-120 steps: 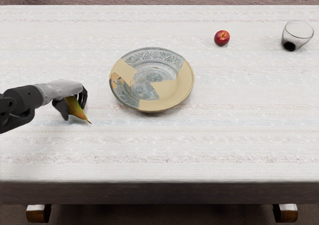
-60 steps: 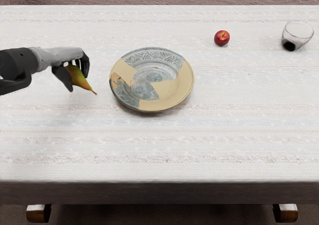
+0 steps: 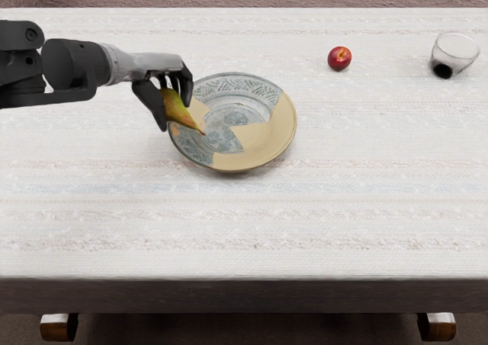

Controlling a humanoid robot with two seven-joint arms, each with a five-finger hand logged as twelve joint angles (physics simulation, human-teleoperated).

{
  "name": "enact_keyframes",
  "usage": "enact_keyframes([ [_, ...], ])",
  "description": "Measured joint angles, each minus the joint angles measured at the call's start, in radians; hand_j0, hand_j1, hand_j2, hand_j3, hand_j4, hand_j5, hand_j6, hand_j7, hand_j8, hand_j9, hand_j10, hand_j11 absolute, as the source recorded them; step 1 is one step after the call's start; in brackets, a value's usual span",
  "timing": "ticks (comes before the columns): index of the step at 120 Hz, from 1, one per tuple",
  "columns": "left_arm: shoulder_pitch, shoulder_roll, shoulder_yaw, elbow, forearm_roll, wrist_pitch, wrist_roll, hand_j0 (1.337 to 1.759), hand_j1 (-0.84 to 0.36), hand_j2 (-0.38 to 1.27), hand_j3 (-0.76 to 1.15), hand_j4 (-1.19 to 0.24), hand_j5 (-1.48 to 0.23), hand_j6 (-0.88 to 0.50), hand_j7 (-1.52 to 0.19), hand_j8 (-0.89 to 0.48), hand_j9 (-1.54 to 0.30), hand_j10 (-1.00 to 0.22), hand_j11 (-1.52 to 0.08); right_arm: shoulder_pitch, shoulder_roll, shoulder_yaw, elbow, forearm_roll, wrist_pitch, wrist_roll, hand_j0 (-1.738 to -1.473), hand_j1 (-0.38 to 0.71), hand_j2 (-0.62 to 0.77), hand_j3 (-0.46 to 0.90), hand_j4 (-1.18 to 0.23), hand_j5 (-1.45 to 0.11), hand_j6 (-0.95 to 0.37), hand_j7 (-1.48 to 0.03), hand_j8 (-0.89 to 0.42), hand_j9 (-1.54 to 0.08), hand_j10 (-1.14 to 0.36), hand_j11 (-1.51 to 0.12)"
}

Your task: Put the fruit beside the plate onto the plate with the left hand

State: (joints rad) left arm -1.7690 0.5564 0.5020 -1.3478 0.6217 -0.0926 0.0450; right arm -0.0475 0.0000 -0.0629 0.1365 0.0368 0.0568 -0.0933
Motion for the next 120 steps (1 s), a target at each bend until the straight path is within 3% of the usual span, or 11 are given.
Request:
enact_keyframes([
  [40, 0.022, -0.151, -0.008, 0.156, -0.032, 0.001, 0.001, 1.653, -0.29, 0.45, 0.00, -0.77, -1.03, -0.54, -1.03, -0.44, -1.02, -0.53, -1.05, 0.000, 0.000, 0.000, 0.000, 0.000, 0.000, 0.000, -1.658, -0.32, 0.00, 0.00, -0.02, -0.03, -0.02, -0.03, -0.02, -0.03, -0.02, -0.03],
  [58, 0.058, -0.236, -0.026, 0.227, -0.032, -0.001, 0.001, 1.653, -0.32, 0.53, 0.00, -0.77, -1.04, -0.53, -1.03, -0.41, -1.02, -0.52, -1.05, 0.000, 0.000, 0.000, 0.000, 0.000, 0.000, 0.000, -1.658, -0.32, 0.00, 0.00, -0.02, -0.03, -0.02, -0.03, -0.02, -0.03, -0.02, -0.03],
  [85, 0.108, -0.329, -0.045, 0.278, -0.026, -0.001, 0.003, 1.652, -0.32, 0.51, 0.00, -0.76, -1.04, -0.53, -1.03, -0.41, -1.01, -0.52, -1.05, 0.000, 0.000, 0.000, 0.000, 0.000, 0.000, 0.000, -1.658, -0.32, 0.00, 0.00, -0.02, -0.03, -0.02, -0.03, -0.02, -0.03, -0.02, -0.03],
  [120, 0.123, -0.342, -0.050, 0.300, -0.024, 0.006, 0.004, 1.653, -0.29, 0.47, 0.00, -0.75, -0.96, -0.56, -0.97, -0.45, -0.96, -0.55, -1.00, 0.000, 0.000, 0.000, 0.000, 0.000, 0.000, 0.000, -1.658, -0.32, 0.00, 0.00, -0.02, -0.03, -0.02, -0.03, -0.02, -0.03, -0.02, -0.03],
])
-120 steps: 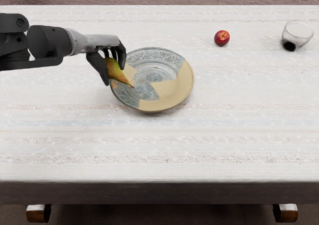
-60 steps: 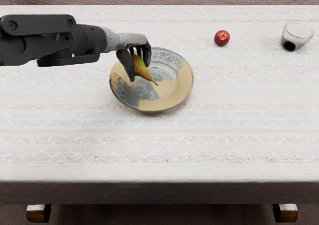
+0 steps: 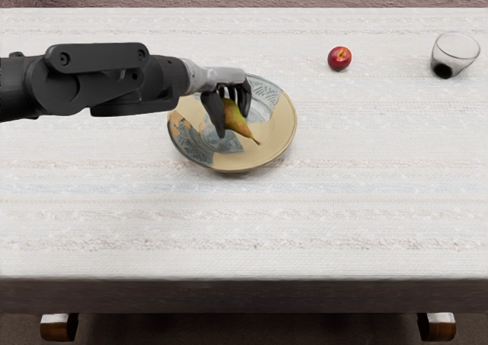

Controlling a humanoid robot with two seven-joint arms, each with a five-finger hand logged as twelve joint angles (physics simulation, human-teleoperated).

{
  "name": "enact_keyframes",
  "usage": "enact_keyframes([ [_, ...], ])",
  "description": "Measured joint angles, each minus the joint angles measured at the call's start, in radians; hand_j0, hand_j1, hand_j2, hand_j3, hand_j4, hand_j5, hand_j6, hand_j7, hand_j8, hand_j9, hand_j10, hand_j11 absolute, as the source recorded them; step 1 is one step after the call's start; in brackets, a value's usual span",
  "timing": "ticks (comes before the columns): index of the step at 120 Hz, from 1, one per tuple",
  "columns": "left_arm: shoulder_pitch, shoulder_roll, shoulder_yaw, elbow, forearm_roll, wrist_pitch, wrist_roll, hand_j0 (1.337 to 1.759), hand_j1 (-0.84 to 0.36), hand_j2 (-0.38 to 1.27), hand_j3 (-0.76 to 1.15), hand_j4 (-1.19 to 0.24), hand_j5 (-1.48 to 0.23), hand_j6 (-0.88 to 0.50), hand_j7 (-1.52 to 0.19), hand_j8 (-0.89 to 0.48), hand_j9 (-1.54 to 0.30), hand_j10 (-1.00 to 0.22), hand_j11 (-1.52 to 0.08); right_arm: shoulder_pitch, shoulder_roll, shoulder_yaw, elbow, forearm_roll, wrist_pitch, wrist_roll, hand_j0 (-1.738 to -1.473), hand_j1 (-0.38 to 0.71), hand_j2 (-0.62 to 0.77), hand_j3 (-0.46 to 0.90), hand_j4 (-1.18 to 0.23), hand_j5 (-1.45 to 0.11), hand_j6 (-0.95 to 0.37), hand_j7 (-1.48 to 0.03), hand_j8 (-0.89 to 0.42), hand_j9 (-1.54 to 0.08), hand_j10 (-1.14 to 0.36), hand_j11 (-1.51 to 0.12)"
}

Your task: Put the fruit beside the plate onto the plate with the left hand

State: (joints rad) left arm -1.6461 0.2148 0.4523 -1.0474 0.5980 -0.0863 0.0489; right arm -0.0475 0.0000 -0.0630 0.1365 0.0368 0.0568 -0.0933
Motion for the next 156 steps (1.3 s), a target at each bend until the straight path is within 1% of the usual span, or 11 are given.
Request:
enact_keyframes([
  [11, 0.004, -0.002, 0.000, 0.001, 0.000, 0.001, 0.000, 1.655, -0.32, 0.53, 0.00, -0.70, -0.90, -0.58, -0.91, -0.46, -0.90, -0.56, -0.93, 0.000, 0.000, 0.000, 0.000, 0.000, 0.000, 0.000, -1.658, -0.32, 0.00, 0.00, -0.02, -0.03, -0.02, -0.03, -0.02, -0.03, -0.02, -0.03],
  [19, 0.008, -0.003, 0.000, 0.002, -0.003, 0.003, 0.000, 1.656, -0.29, 0.44, 0.00, -0.65, -0.84, -0.58, -0.84, -0.47, -0.84, -0.56, -0.86, 0.000, 0.000, 0.000, 0.000, 0.000, 0.000, 0.000, -1.658, -0.32, 0.00, 0.00, -0.02, -0.03, -0.02, -0.03, -0.02, -0.03, -0.02, -0.03],
  [27, 0.009, -0.006, 0.000, 0.011, -0.007, 0.004, 0.000, 1.656, -0.25, 0.34, 0.00, -0.58, -0.76, -0.54, -0.76, -0.46, -0.75, -0.52, -0.77, 0.000, 0.000, 0.000, 0.000, 0.000, 0.000, 0.000, -1.658, -0.32, 0.00, 0.00, -0.02, -0.03, -0.02, -0.03, -0.02, -0.03, -0.02, -0.03],
  [44, 0.017, -0.006, -0.001, 0.020, -0.012, 0.005, -0.001, 1.657, -0.14, 0.20, 0.00, -0.45, -0.59, -0.43, -0.59, -0.39, -0.59, -0.42, -0.59, 0.000, 0.000, 0.000, 0.000, 0.000, 0.000, 0.000, -1.658, -0.32, 0.00, 0.00, -0.02, -0.03, -0.02, -0.03, -0.02, -0.03, -0.02, -0.03],
  [65, 0.019, -0.006, -0.001, 0.022, -0.014, 0.023, -0.001, 1.658, 0.00, 0.11, 0.00, -0.31, -0.40, -0.30, -0.40, -0.28, -0.40, -0.30, -0.41, 0.000, 0.000, 0.000, 0.000, 0.000, 0.000, 0.000, -1.658, -0.32, 0.00, 0.00, -0.02, -0.03, -0.02, -0.03, -0.02, -0.03, -0.02, -0.03],
  [78, 0.019, 0.011, -0.017, 0.014, -0.041, 0.023, -0.003, 1.658, 0.13, 0.07, 0.00, -0.19, -0.25, -0.19, -0.25, -0.17, -0.25, -0.18, -0.25, 0.000, 0.000, 0.000, 0.000, 0.000, 0.000, 0.000, -1.658, -0.32, 0.00, 0.00, -0.02, -0.03, -0.02, -0.03, -0.02, -0.03, -0.02, -0.03],
  [90, 0.017, 0.066, -0.036, -0.025, -0.096, 0.016, -0.007, 1.658, 0.22, 0.04, 0.00, -0.12, -0.15, -0.11, -0.15, -0.11, -0.15, -0.11, -0.15, 0.000, 0.000, 0.000, 0.000, 0.000, 0.000, 0.000, -1.658, -0.32, 0.00, 0.00, -0.02, -0.03, -0.02, -0.03, -0.02, -0.03, -0.02, -0.03],
  [105, 0.017, 0.162, -0.075, -0.117, -0.167, 0.007, -0.010, 1.658, 0.28, 0.02, 0.00, -0.06, -0.08, -0.06, -0.08, -0.06, -0.08, -0.06, -0.08, 0.000, 0.000, 0.000, 0.000, 0.000, 0.000, 0.000, -1.658, -0.32, 0.00, 0.00, -0.02, -0.03, -0.02, -0.03, -0.02, -0.03, -0.02, -0.03],
  [119, 0.019, 0.256, -0.128, -0.164, -0.311, -0.140, -0.011, 1.658, 0.31, 0.01, 0.00, -0.04, -0.05, -0.04, -0.05, -0.03, -0.05, -0.03, -0.05, 0.000, 0.000, 0.000, 0.000, 0.000, 0.000, 0.000, -1.658, -0.32, 0.00, 0.00, -0.02, -0.03, -0.02, -0.03, -0.02, -0.03, -0.02, -0.03],
  [142, 0.037, 0.366, -0.181, -0.183, -0.530, -0.407, -0.012, 1.658, 0.33, 0.01, 0.00, -0.01, -0.02, -0.01, -0.02, -0.01, -0.02, -0.01, -0.02, 0.000, 0.000, 0.000, 0.000, 0.000, 0.000, 0.000, -1.658, -0.32, 0.00, 0.00, -0.02, -0.03, -0.02, -0.03, -0.02, -0.03, -0.02, -0.03],
  [156, 0.062, 0.431, -0.189, -0.186, -0.611, -0.486, -0.012, 1.658, 0.34, 0.00, 0.00, -0.01, -0.01, -0.01, -0.01, -0.01, -0.01, -0.01, -0.01, 0.000, 0.000, 0.000, 0.000, 0.000, 0.000, 0.000, -1.658, -0.32, 0.00, 0.00, -0.02, -0.03, -0.02, -0.03, -0.02, -0.03, -0.02, -0.03],
])
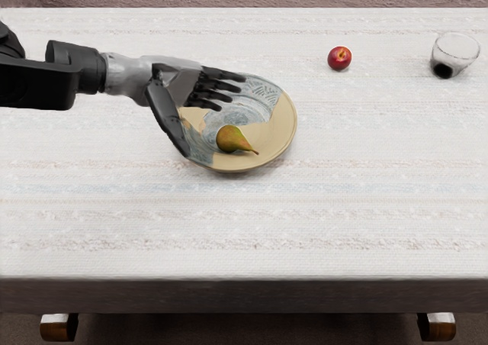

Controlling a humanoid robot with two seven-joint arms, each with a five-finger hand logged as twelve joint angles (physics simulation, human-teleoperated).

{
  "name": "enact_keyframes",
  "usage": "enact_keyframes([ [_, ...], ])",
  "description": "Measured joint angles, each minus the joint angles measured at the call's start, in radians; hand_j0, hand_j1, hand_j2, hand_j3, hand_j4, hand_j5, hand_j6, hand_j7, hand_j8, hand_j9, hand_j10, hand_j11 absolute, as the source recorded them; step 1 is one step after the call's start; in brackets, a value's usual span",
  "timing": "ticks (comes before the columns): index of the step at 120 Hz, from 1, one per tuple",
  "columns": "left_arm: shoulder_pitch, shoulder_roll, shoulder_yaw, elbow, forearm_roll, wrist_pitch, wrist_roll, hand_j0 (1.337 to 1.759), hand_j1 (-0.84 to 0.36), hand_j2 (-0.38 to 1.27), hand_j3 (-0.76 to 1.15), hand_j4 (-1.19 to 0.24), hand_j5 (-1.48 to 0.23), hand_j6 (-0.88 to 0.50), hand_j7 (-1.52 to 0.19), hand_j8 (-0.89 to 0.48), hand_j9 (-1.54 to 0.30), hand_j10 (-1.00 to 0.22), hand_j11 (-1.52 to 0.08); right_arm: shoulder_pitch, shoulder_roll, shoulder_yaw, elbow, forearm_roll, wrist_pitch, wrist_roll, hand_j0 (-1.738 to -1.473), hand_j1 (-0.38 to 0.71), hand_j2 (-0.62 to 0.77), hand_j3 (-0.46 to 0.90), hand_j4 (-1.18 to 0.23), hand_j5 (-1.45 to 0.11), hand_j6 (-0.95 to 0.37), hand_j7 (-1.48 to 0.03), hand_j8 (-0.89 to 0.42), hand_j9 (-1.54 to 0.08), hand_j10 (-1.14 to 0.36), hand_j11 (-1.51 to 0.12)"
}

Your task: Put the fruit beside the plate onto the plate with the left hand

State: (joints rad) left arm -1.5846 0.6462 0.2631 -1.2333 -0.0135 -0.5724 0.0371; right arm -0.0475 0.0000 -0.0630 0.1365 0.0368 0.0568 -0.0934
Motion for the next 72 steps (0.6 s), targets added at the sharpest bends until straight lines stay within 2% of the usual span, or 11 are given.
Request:
enact_keyframes([
  [40, 0.089, 0.155, -0.006, 0.001, -0.042, -0.037, 0.001, 1.658, 0.35, 0.00, 0.00, 0.00, 0.00, 0.00, 0.00, 0.00, 0.00, 0.00, 0.00, 0.000, 0.000, 0.000, 0.000, 0.000, 0.000, 0.000, -1.658, -0.32, 0.00, 0.00, -0.02, -0.03, -0.02, -0.03, -0.02, -0.03, -0.02, -0.03],
  [59, 0.134, 0.203, -0.007, 0.024, -0.039, -0.038, 0.001, 1.658, 0.35, 0.00, 0.00, 0.00, 0.00, 0.00, 0.00, 0.00, 0.00, 0.00, 0.00, 0.000, 0.000, 0.000, 0.000, 0.000, 0.000, 0.000, -1.658, -0.32, 0.00, 0.00, -0.02, -0.03, -0.02, -0.03, -0.02, -0.03, -0.02, -0.03],
  [72, 0.176, 0.194, -0.007, 0.048, -0.035, -0.038, 0.001, 1.658, 0.35, 0.00, 0.00, 0.00, 0.00, 0.00, 0.00, 0.00, 0.00, 0.00, 0.00, 0.000, 0.000, 0.000, 0.000, 0.000, 0.000, 0.000, -1.658, -0.32, 0.00, 0.00, -0.02, -0.03, -0.02, -0.03, -0.02, -0.03, -0.02, -0.03],
])
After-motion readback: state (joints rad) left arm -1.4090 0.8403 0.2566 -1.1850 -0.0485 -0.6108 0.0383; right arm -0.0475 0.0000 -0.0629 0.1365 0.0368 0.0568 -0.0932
